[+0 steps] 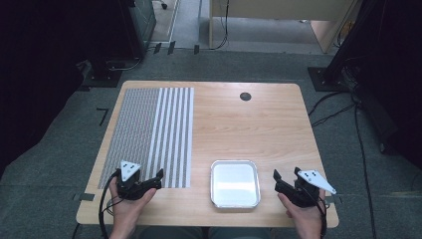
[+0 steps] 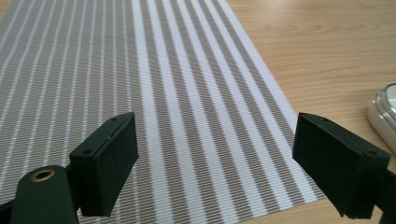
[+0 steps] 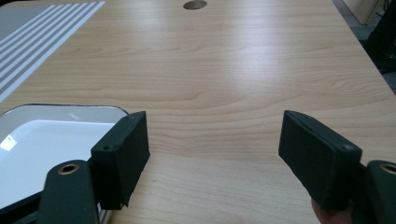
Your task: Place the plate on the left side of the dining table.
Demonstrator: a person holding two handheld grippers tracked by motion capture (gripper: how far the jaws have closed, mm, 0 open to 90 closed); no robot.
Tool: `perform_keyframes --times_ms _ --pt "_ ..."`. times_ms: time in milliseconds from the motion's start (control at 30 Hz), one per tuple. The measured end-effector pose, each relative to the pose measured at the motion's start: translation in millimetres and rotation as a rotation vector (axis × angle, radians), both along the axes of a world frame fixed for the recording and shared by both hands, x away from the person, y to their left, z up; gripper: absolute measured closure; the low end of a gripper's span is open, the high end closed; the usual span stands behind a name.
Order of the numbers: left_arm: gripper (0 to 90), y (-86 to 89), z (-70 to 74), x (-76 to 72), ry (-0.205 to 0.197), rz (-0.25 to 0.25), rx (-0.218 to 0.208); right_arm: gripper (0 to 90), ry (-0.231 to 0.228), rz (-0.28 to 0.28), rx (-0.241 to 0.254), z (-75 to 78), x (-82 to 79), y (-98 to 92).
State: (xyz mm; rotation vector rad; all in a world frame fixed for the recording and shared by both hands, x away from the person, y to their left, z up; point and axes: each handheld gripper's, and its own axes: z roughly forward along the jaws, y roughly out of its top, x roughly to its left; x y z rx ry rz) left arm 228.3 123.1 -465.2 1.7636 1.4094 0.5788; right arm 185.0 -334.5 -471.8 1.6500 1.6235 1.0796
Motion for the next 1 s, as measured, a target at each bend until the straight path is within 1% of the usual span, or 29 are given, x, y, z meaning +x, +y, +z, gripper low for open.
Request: perform_keyframes --times_ms 67,100,233,267,300,400,467,500,533,567,600,633,667,700,733,767,800,833,867,900,967,1000 --pt "14.2 -7.0 -0.1 0.4 0.003 -0.017 0.001 24.5 -0.003 0.005 0.004 0.1 0.1 2.6" --pt "14.3 -7.0 -0.1 0.4 0.003 -0.017 0.001 24.5 -0.003 0.005 0.004 0.1 0.1 2.6" --pt "14.5 -22.2 -0.6 1.2 0.011 -0.05 -0.003 24.2 -0.004 0.011 0.009 -0.3 0.5 8.1" --pt "14.4 -28.0 -0.5 1.4 0.012 -0.051 -0.01 23.9 -0.007 -0.002 0.006 -0.4 0.3 10.9" --pt "14.4 -28.0 -0.5 1.4 0.012 -0.051 -0.01 23.9 -0.012 -0.005 0.01 -0.2 0.1 12.2" --pt "14.4 -39.1 -0.8 1.5 0.017 -0.062 -0.026 24.6 -0.016 -0.006 0.015 0.2 -0.2 14.2" --pt "14.4 -49.2 -1.8 1.0 0.02 -0.076 -0.021 25.9 -0.021 -0.001 0.017 -0.3 -0.7 17.5" --pt "14.4 -49.2 -1.8 1.0 0.02 -0.076 -0.021 25.9 -0.021 -0.001 0.017 -0.3 -0.7 17.5" --pt "14.3 -55.1 -2.4 0.8 0.023 -0.084 -0.024 26.2 -0.02 0.006 0.018 -1.4 -0.8 19.6" --pt "14.4 -55.1 -2.4 0.8 0.023 -0.084 -0.024 26.2 -0.02 0.006 0.018 -1.4 -0.8 19.6" --pt "14.3 -62.0 -2.8 0.6 0.023 -0.087 -0.025 27.9 -0.019 0.008 0.013 -2.3 -1.1 21.5" --pt "14.4 -62.0 -2.8 0.6 0.023 -0.087 -0.025 27.9 -0.019 0.008 0.013 -2.3 -1.1 21.5" --pt "14.4 -67.8 -2.5 0.4 0.02 -0.091 -0.026 30.9 -0.015 0.013 0.008 -3.3 -1.0 23.0" --pt "14.4 -67.8 -2.5 0.4 0.02 -0.091 -0.026 30.9 -0.015 0.013 0.008 -3.3 -1.0 23.0" --pt "14.4 -71.7 -2.7 0.5 0.02 -0.098 -0.029 33.0 -0.012 0.02 0.009 -4.0 -1.0 24.0" --pt "14.4 -74.3 -2.8 0.7 0.021 -0.103 -0.029 36.1 -0.009 0.028 0.008 -4.9 -1.3 25.1" --pt "14.4 -81.0 -2.9 1.2 0.022 -0.113 -0.028 40.6 -0.008 0.034 0.009 -6.3 -1.5 26.4" --pt "14.4 -81.0 -2.9 1.2 0.022 -0.113 -0.028 40.6 -0.008 0.034 0.009 -6.3 -1.5 26.4" --pt "14.5 -87.6 -2.6 1.5 0.032 -0.128 -0.054 45.5 -0.006 0.046 0.018 -7.4 -1.5 28.0" --pt "14.5 -87.6 -2.6 1.5 0.032 -0.128 -0.054 45.5 -0.006 0.046 0.018 -7.4 -1.5 28.0" --pt "14.5 -94.6 -2.1 1.5 0.047 -0.147 -0.083 48.7 -0.013 0.055 0.03 -7.8 -1.5 29.1" --pt "15.0 -102.4 -1.7 0.6 0.043 -0.157 -0.083 53.3 -0.014 0.068 0.043 -7.7 -1.5 30.5"
